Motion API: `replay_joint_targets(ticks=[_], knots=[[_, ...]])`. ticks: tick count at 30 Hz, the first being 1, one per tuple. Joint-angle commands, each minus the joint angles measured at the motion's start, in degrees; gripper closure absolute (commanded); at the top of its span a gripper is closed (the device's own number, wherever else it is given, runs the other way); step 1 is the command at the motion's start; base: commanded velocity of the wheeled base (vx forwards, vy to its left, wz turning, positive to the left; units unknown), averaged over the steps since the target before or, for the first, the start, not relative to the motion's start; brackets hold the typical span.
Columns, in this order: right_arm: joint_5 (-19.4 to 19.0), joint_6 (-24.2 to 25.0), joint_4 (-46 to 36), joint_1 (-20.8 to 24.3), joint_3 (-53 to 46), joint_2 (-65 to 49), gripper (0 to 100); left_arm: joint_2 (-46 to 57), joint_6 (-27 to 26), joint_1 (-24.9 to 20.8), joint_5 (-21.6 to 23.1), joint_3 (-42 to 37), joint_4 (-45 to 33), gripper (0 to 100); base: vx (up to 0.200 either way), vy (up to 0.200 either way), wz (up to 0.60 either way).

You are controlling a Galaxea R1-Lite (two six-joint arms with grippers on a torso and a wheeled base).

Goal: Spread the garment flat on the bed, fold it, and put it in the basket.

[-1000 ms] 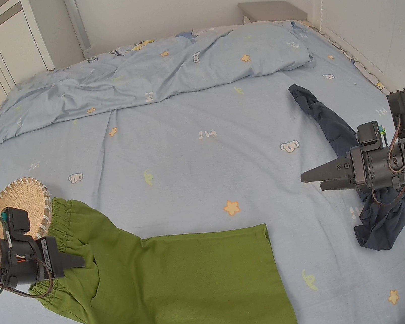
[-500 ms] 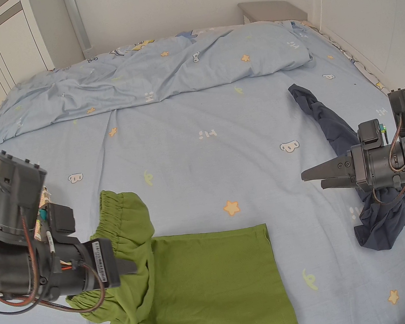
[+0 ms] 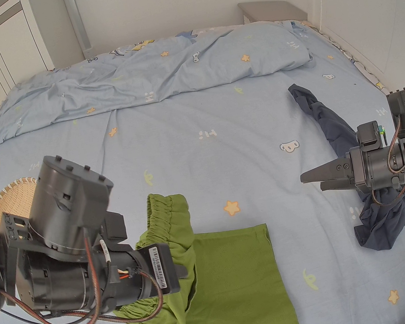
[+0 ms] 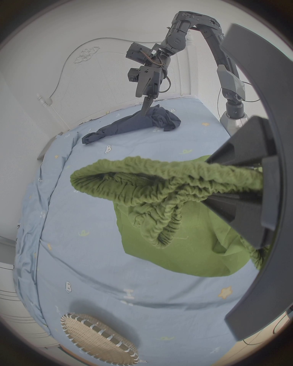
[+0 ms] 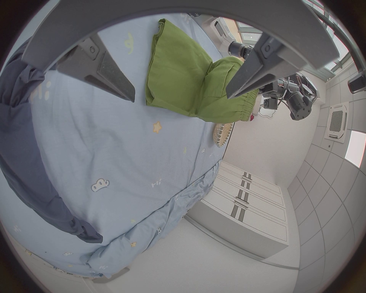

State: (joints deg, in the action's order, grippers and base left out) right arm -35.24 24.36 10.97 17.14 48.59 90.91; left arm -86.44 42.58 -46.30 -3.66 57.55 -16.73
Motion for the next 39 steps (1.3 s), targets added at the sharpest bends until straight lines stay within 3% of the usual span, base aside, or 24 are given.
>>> replay_joint_targets(ticks=[1,5,23,24,33,34,39], knots=[[0.1,0.0,0.0,0.4,-0.1,0.1,0,-2.2,1.3,-2.1,-0.1,-0.3,1.9,100,0.000,0.000,0.00],[0.8,0.0,0.1,0.7,-0.1,1.2,0,-3.3,3.1,-4.8,-0.4,-0.9,4.0,100,0.000,0.000,0.00],[1.6,0.0,0.2,1.4,-0.3,2.3,0,-8.9,3.3,-8.8,-0.4,-5.3,16.7,100,0.000,0.000,0.00],[1.6,0.0,0.2,1.4,-0.3,2.3,0,-9.1,3.4,-9.1,-0.4,-5.3,17.1,0,0.000,0.000,0.00],[1.6,0.0,0.2,1.4,-0.3,2.6,0,-13.5,3.6,-9.4,-0.1,-5.9,22.4,0,0.000,0.000,0.00],[1.6,0.0,0.2,1.4,-0.3,2.6,0,-14.7,4.9,-9.6,0.2,-7.5,27.3,0,0.000,0.000,0.00],[1.6,0.0,0.3,1.3,-0.2,2.5,0,-14.5,5.8,-9.0,1.7,-11.2,35.6,0,0.000,0.000,0.00]])
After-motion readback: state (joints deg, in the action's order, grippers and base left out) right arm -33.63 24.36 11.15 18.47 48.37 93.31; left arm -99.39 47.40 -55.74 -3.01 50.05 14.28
